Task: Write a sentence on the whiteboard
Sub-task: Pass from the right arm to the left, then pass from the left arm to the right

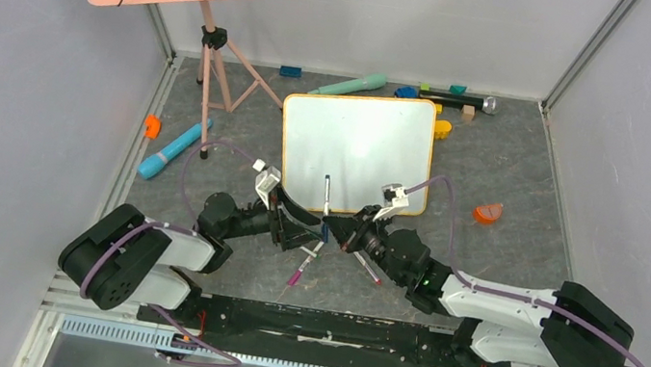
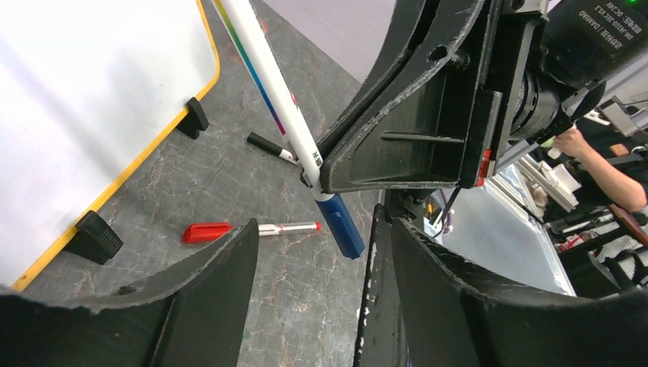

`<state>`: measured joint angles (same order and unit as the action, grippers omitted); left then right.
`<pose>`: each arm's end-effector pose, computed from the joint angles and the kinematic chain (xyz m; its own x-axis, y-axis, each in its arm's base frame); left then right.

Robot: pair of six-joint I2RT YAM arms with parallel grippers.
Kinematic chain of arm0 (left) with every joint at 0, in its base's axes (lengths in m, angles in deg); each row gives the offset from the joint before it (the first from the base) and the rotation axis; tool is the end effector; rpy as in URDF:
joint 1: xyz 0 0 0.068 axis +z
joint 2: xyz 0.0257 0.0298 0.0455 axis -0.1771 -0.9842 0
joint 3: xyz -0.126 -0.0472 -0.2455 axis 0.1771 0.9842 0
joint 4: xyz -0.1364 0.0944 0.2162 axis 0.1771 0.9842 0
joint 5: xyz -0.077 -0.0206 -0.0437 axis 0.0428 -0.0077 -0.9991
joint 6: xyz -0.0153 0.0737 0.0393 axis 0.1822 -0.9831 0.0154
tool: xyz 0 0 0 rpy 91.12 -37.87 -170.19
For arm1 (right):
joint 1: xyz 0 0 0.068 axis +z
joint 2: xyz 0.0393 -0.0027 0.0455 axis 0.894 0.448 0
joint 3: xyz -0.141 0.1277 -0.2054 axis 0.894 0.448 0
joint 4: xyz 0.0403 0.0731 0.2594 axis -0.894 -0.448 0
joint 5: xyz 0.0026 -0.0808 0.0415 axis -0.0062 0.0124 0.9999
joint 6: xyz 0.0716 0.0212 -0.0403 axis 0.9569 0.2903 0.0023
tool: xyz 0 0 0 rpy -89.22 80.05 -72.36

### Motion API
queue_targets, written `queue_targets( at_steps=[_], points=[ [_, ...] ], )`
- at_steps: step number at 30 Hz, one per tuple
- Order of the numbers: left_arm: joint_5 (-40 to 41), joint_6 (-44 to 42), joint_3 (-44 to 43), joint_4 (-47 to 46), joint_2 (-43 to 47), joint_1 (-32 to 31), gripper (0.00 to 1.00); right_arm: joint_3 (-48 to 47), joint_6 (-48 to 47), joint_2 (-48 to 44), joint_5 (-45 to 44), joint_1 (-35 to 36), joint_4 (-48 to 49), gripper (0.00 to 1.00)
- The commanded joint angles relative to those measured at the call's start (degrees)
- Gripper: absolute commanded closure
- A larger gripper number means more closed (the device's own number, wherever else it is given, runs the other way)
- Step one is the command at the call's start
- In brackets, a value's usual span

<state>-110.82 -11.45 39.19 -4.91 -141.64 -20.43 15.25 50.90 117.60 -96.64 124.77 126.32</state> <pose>0.1771 -0.1624 0.1743 -0.5110 -0.2371 -0.8262 0.8048 0.2057 -0.5568 0.1560 0.2422 0.2095 -0.5069 0.4044 -0.7613 -0.4963 0.5852 0.6413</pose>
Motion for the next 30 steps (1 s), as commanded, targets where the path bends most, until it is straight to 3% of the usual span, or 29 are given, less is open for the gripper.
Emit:
queue_targets(
  at_steps=[1,4,10,14,15,16,19,21,23,27,30],
  points=[
    [-3.32,2.03,-2.04,-4.19,-1.13,-0.41,0.32,-3.33,-1.79,1.07,-1.91,0.77,4.6,1.0],
    [-4.28,2.19,-2.64,-3.9,-1.68,-0.52,0.33,-3.87,-2.33,1.85,-1.79,1.17,5.02,1.0],
    [-4.77,2.2,-3.32,-3.57,-2.35,-0.66,0.53,-5.79,-3.29,3.38,-1.59,2.11,3.76,1.0],
    [-6.13,1.98,-4.06,-3.63,-3.44,-0.74,0.93,-6.89,-4.36,3.97,-1.09,2.51,1.63,1.0],
    [-6.24,1.99,-4.31,-3.64,-3.64,-0.74,0.98,-6.81,-4.65,3.82,-1.19,2.66,1.14,0.98],
    [-6.47,1.92,-4.46,-3.48,-3.74,-0.75,0.98,-6.81,-4.97,3.39,-1.07,2.6,0.6,0.93],
    [-6.41,-1.28,-5.49,2.32,-2.17,-0.75,0.98,-7.59,-5.91,0.82,-1.3,2.6,-4.89,0.66],
    [-5.01,-5.44,-6.33,10.43,0.78,-0.79,0.98,-10.37,-7.13,-1.86,-2.29,2.47,-14.45,0.48],
    [-2.46,-9.99,-6.44,16.42,3.84,-1.36,0.98,-14.91,-8.66,-4.51,-2.2,1.26,-26.18,0.38],
    [-0.19,-16.99,-6.27,22.11,7.58,-4.58,0.98,-25.8,-12.7,-6.79,6.96,-6.25,-48.36,0.34],
    [-0.3,-19.36,-6.33,23.15,7.9,-6.2,0.98,-35.26,-18.11,-4.02,19.06,-12.27,-61.48,0.33]
  ],
)
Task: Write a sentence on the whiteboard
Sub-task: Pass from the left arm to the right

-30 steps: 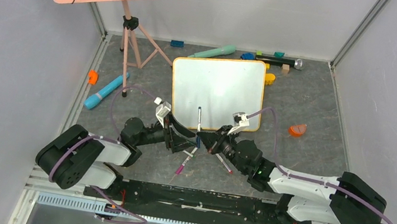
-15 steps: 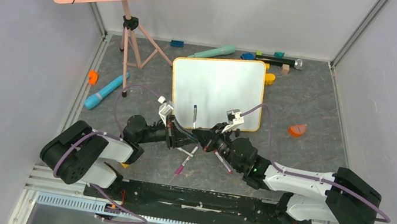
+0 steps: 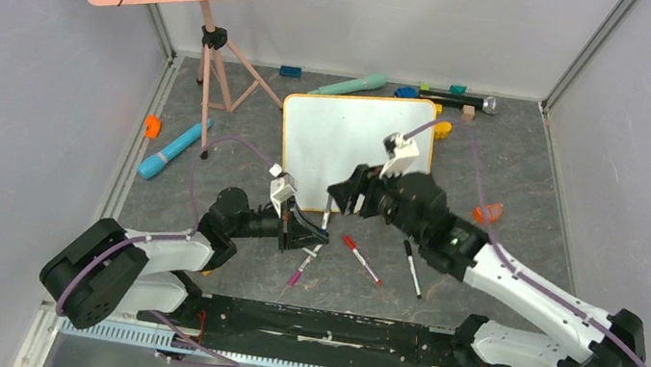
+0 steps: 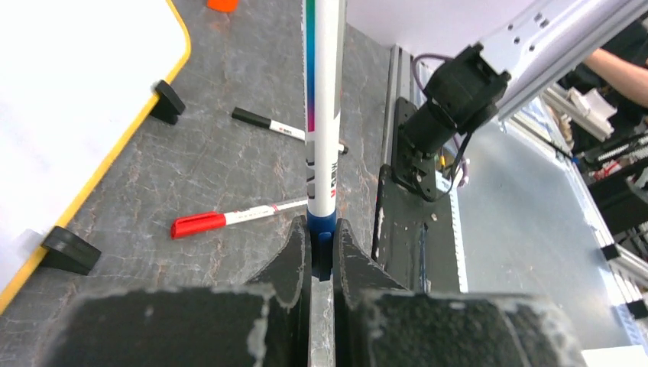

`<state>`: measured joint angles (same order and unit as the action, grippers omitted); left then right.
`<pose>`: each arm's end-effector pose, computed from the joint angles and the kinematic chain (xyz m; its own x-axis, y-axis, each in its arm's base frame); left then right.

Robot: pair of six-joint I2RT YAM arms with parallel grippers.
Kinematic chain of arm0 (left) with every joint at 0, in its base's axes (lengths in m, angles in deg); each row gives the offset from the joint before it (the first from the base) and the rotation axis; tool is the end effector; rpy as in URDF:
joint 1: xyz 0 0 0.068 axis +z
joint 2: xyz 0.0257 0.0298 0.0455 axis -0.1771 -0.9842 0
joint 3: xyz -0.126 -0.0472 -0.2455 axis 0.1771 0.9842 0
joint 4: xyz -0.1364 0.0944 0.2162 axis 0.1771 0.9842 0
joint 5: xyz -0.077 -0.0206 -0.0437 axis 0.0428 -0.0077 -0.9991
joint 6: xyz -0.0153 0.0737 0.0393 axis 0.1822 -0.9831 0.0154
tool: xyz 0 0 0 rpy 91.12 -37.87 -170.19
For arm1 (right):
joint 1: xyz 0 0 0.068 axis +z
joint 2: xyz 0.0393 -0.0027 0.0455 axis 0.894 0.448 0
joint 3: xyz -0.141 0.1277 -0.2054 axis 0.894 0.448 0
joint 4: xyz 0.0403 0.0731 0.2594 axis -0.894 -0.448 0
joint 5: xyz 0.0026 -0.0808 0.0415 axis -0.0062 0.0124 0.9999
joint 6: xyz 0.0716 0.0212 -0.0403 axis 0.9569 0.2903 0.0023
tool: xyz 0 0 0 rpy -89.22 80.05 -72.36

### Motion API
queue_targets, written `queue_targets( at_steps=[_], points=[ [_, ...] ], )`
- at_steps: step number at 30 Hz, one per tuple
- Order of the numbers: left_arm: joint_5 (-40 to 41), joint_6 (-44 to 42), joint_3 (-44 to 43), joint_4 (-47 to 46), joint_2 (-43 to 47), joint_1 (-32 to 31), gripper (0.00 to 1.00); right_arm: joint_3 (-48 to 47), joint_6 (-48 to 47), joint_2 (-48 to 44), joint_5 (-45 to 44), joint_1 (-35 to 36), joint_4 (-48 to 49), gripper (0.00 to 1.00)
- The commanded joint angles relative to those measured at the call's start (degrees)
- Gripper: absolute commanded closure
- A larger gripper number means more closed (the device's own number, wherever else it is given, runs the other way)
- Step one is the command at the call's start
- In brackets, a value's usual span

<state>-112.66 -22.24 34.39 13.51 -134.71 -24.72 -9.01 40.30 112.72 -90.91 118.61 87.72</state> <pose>0.1709 -0.1819 0.1844 -0.4544 -0.0928 -0.8859 0.8674 0.1803 -0.4638 0.1849 0.2422 0.3023 -0.4927 0.1813 -0.8511 -0.5265 0.7166 0.4575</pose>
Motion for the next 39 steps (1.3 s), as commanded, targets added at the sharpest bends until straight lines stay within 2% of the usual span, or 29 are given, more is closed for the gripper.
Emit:
queue_targets(
  at_steps=[1,6,10,16,28,39],
  points=[
    [1.09,-9.09,-1.84,5.26,0.94,-2.51,0.98,-15.19,-9.94,2.26,14.51,-6.47,-27.7,0.33],
    [0.95,-12.13,-3.81,8.99,0.11,-5.71,0.98,-29.62,-18.54,9.52,18.52,-6.49,-42.8,0.32],
    [0.83,-13.37,-4.34,9.95,-0.16,-7.02,0.98,-34.38,-21.24,14.82,22.71,-6.48,-49.33,0.35],
    [0.59,-14.52,-4.63,11.07,-0.03,-7.68,0.98,-32.92,-22.43,16.5,24.85,-6.53,-51.3,0.37],
    [-0.3,-16.44,-6.05,13.31,-1.1,-8.93,0.98,-24.69,-22.51,17.47,32.78,-6.11,-46.43,0.47],
    [0.48,-19.71,-8.28,18.52,-2.0,-11.14,0.98,-27.06,-25.24,19.55,34.29,-6.17,-50.65,0.48]
  ],
)
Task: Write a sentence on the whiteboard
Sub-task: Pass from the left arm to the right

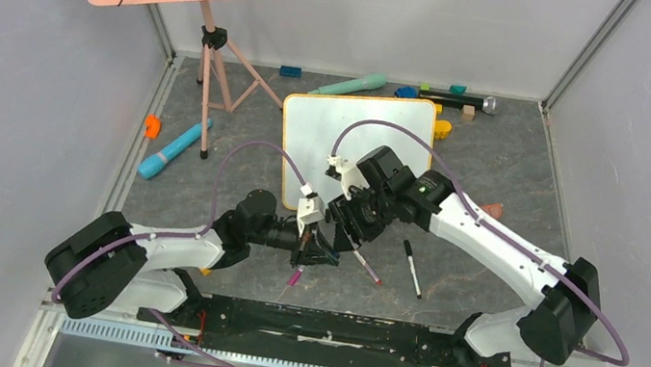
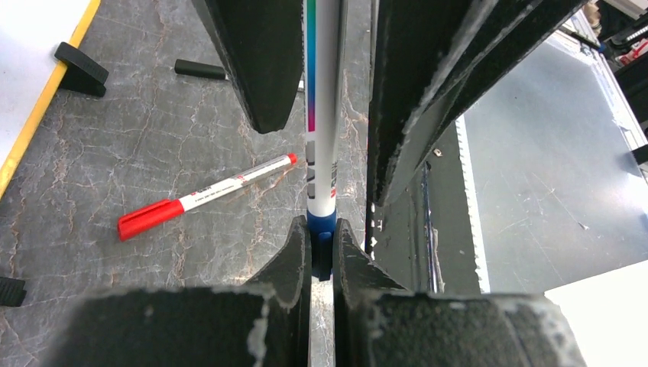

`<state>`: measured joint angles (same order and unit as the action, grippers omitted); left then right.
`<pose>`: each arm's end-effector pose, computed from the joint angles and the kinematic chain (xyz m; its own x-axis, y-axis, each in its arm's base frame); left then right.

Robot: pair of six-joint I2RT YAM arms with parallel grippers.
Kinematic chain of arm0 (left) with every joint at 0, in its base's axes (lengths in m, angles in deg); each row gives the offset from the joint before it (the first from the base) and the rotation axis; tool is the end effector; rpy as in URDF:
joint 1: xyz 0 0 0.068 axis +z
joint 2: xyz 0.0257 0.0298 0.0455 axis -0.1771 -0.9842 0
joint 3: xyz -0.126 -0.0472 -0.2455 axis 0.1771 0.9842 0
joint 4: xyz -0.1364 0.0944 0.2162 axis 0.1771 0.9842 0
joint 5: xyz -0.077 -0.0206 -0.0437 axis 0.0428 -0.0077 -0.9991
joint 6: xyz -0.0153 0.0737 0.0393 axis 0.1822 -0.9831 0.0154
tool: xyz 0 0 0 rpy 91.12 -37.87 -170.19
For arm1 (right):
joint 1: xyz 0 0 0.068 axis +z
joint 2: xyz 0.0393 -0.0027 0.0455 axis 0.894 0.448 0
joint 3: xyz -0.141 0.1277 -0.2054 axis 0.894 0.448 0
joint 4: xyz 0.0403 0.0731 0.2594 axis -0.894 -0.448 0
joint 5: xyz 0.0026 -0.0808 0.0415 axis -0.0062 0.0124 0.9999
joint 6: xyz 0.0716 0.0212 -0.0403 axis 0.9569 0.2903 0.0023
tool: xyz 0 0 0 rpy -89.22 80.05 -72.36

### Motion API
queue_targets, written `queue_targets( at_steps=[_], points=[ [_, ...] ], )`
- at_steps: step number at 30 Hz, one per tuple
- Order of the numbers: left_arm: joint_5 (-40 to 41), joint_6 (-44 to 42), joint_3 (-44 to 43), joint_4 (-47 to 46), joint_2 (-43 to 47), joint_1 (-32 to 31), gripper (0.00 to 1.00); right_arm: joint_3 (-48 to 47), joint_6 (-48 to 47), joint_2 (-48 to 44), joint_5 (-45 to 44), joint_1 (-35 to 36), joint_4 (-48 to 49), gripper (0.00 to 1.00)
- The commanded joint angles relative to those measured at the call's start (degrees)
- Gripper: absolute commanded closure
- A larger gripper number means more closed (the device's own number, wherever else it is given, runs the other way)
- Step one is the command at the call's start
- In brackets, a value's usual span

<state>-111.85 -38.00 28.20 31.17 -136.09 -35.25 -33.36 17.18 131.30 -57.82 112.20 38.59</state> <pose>0.1482 -0.2226 0.1744 -0.3559 0.1469 -0.9229 0.9343 0.0785 -0.3478 0.1897 0.2602 0.2714 -0.6715 -0.5719 -0.4712 -0.7403 0.5438 0.3951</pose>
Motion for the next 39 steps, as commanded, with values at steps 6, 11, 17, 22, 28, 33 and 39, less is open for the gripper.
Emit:
queue_targets(
  at_steps=[6,11,17,22,28,33,39],
  points=[
    [-0.32,-4.7,-2.56,2.29,-0.52,-1.04,0.98,-4.73,-3.54,2.14,-1.52,0.15,-3.62,0.5],
    [0.28,-5.18,-3.01,3.74,-0.29,-1.22,0.98,-8.79,-4.15,2.34,-1.16,-1.1,-5.21,0.49],
    [0.81,-5.2,-2.92,3.84,-0.21,-1.28,0.98,-9.66,-5.26,2.99,1.54,-1.8,-6.83,0.51],
    [0.4,-5.37,-3.01,3.87,-0.23,-1.31,0.98,-7.26,-5.88,3.34,2.67,-1.71,-6.91,0.52],
    [0.29,-5.89,-3.36,4.38,-0.53,-1.82,0.98,-8.03,-6.47,4.83,3.41,-1.19,-7.41,0.53],
    [0.68,-6.47,-3.79,5.26,-0.79,-2.35,0.98,-7.74,-7.12,6.13,4.1,-0.53,-7.64,0.7],
    [5.0,-5.25,-2.4,5.2,1.71,-2.35,0.62,-6.39,-7.32,4.59,2.64,-0.67,-7.68,1.0]
  ],
)
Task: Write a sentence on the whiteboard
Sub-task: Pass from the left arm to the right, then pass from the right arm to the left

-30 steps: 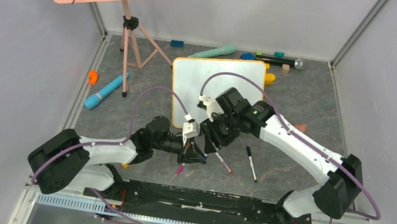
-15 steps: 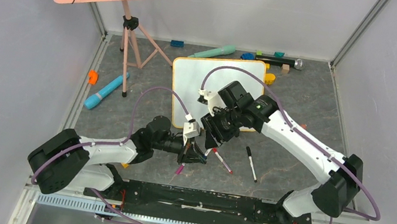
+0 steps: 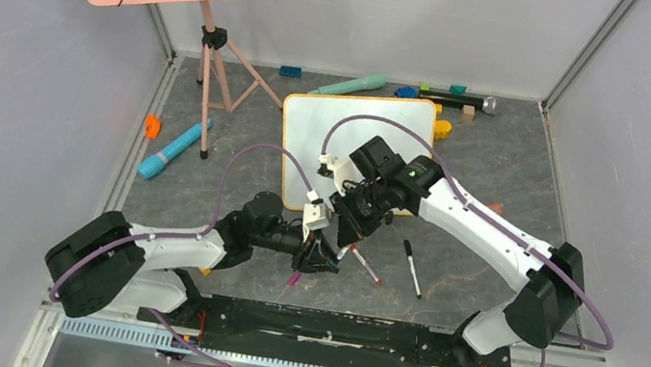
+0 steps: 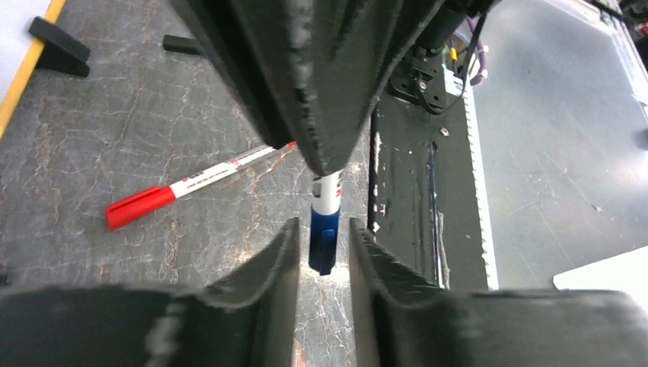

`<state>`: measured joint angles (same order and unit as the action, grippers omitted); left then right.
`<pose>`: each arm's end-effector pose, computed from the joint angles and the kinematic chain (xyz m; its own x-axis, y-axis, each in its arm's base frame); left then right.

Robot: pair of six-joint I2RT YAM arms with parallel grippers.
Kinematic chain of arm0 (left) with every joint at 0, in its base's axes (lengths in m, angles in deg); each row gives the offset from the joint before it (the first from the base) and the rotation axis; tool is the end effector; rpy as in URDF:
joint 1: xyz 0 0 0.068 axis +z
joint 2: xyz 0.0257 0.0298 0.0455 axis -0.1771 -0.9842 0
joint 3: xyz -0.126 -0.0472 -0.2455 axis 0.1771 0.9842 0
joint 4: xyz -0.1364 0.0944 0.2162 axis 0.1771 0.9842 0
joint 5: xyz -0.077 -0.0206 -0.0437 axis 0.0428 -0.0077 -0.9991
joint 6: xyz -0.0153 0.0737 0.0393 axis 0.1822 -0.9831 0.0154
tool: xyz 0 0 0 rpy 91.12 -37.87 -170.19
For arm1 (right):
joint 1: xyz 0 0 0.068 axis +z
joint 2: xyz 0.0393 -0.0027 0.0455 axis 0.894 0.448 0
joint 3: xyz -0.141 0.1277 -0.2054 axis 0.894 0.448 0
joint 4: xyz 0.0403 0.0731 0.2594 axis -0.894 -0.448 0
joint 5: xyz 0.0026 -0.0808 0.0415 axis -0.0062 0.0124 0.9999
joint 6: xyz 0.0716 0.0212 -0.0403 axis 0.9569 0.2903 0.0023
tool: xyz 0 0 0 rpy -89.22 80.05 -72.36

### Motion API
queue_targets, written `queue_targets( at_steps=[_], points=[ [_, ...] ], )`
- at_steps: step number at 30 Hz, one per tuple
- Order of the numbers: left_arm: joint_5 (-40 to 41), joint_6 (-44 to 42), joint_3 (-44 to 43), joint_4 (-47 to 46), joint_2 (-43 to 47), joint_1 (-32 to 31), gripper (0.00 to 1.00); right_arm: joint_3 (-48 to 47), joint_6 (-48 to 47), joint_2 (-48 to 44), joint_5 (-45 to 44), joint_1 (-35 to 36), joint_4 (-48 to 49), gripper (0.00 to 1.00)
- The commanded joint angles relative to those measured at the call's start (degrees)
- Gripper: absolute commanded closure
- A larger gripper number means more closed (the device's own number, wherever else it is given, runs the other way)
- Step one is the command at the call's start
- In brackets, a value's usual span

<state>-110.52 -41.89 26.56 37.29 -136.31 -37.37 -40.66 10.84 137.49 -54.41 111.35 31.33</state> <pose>0.1431 -0.2295 0.1693 -0.3374 0.2158 -0.9163 0.9414 0.0741 -0.3292 0.2004 0.2709 0.2733 -0.6283 -0.6577 -0.4156 -0.7752 0.4837 0.4064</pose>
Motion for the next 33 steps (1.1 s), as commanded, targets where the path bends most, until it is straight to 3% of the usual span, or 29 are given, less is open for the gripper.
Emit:
queue_targets(
  at_steps=[1,5,14,19,23,25,30,33],
  points=[
    [4.27,-1.03,-0.27,-1.25,2.6,-0.24,0.55,1.37,-0.61,-2.37,-1.09,-0.17,-0.1,1.0],
    [6.98,0.16,1.29,-2.54,4.78,-0.17,0.44,5.79,2.71,-8.13,-1.84,-2.48,4.88,1.0],
    [6.16,0.01,1.27,-2.78,4.4,-0.22,0.35,25.63,17.45,-22.0,-1.14,-5.07,28.31,1.0],
    [5.25,-0.25,0.94,-2.8,3.83,-0.21,0.35,31.76,23.6,-26.5,-0.92,-5.04,38.83,1.0],
    [3.96,-0.52,0.5,-2.7,3.2,-0.18,0.36,30.7,23.68,-25.2,0.94,-5.05,39.11,1.0],
    [3.32,-0.77,0.26,-2.61,2.81,-0.24,0.42,30.4,23.65,-24.65,1.17,-5.07,39.07,1.0],
    [2.91,-1.31,-0.91,-1.28,1.66,-0.23,0.73,29.89,23.41,-24.22,1.81,-5.06,39.19,1.0],
    [2.87,-1.4,-1.0,-1.11,1.72,-0.18,0.97,29.77,23.46,-23.89,2.72,-5.07,39.03,1.0]
  ],
)
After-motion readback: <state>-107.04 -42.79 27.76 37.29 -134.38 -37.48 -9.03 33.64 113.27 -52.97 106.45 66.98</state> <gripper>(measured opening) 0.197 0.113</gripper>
